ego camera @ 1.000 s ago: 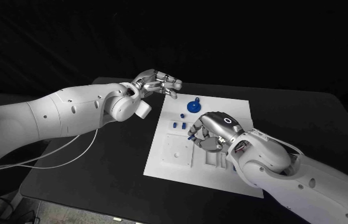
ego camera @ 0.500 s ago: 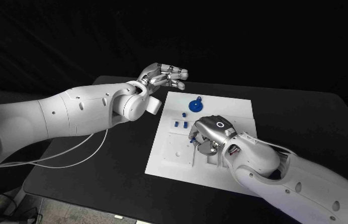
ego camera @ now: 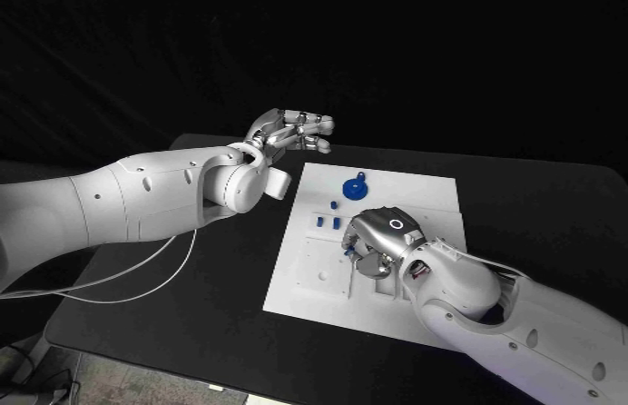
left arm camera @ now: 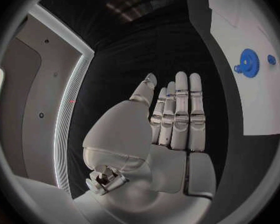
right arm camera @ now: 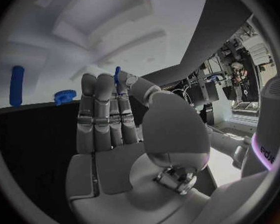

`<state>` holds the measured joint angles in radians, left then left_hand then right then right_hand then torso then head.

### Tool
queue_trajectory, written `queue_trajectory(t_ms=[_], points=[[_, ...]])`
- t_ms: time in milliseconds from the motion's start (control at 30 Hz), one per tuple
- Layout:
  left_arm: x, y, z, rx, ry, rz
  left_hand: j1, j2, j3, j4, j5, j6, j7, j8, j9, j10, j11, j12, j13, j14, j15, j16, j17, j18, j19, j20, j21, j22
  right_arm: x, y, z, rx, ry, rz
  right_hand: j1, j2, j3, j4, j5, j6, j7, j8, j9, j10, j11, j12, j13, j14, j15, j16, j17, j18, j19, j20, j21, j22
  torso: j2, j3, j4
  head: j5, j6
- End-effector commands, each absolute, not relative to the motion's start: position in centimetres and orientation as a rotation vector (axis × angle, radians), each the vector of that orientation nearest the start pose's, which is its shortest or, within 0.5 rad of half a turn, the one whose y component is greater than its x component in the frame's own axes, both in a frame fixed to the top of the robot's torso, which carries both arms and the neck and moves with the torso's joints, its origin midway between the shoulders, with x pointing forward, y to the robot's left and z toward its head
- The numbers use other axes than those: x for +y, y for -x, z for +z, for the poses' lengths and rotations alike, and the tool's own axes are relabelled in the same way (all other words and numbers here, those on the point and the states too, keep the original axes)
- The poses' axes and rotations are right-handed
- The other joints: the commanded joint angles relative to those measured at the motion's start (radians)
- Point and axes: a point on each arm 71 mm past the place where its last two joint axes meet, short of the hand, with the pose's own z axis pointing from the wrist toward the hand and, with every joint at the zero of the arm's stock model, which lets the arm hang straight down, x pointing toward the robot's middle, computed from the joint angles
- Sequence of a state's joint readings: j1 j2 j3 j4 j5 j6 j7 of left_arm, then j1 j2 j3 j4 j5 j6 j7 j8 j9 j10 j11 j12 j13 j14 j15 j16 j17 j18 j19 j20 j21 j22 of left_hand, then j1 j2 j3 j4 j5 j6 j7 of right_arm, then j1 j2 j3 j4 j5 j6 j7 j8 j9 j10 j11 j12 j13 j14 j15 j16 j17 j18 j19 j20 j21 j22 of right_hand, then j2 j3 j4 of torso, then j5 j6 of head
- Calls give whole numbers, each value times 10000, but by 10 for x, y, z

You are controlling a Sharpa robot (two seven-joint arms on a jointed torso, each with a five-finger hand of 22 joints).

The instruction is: Assemble the parts on the task board

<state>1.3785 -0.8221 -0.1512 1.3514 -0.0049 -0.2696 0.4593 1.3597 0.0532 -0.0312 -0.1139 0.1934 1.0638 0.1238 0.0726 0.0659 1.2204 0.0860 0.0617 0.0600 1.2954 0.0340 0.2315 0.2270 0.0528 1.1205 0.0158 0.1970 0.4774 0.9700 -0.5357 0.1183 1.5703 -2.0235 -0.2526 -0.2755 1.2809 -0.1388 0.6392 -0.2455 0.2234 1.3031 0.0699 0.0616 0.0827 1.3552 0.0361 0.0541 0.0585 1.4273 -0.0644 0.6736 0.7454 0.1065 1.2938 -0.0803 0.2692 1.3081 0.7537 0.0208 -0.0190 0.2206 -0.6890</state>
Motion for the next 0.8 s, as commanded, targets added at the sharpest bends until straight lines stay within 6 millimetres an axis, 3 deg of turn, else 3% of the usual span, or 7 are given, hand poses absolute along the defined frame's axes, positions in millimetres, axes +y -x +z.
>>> queue_trajectory(t_ms=[33, 800], points=[[252, -536, -129, 12804, 9689, -14867, -99, -5, 82, 21, 6, 45, -8, -35, -7, -25, -2, 6, 2, 64, 33, -38, 10, 3, 56, 21, -54, -31, -37, -428, -208, 14676, 5277, 6606, -7, -28, 48, 18, -51, 66, 23, 24, -8, 156, -99, 45, 25, 54, -14, -57, 13, 115, 9, -51, 58, 203, 0, -1, -14, 25, -27], [247, -536, -130, 13008, 9614, -14940, -167, -101, 105, 382, -49, -14, 9, -38, -10, -74, 21, 6, 4, 74, 55, -67, 27, -3, 218, 45, -243, -363, -30, -422, -217, 15027, 5495, 6779, -16, -27, 73, 14, -69, 59, 25, 23, -3, 151, -99, 46, 24, 57, -14, -70, 21, 112, 9, -54, 54, 202, -4, -12, -8, 100, -146]])
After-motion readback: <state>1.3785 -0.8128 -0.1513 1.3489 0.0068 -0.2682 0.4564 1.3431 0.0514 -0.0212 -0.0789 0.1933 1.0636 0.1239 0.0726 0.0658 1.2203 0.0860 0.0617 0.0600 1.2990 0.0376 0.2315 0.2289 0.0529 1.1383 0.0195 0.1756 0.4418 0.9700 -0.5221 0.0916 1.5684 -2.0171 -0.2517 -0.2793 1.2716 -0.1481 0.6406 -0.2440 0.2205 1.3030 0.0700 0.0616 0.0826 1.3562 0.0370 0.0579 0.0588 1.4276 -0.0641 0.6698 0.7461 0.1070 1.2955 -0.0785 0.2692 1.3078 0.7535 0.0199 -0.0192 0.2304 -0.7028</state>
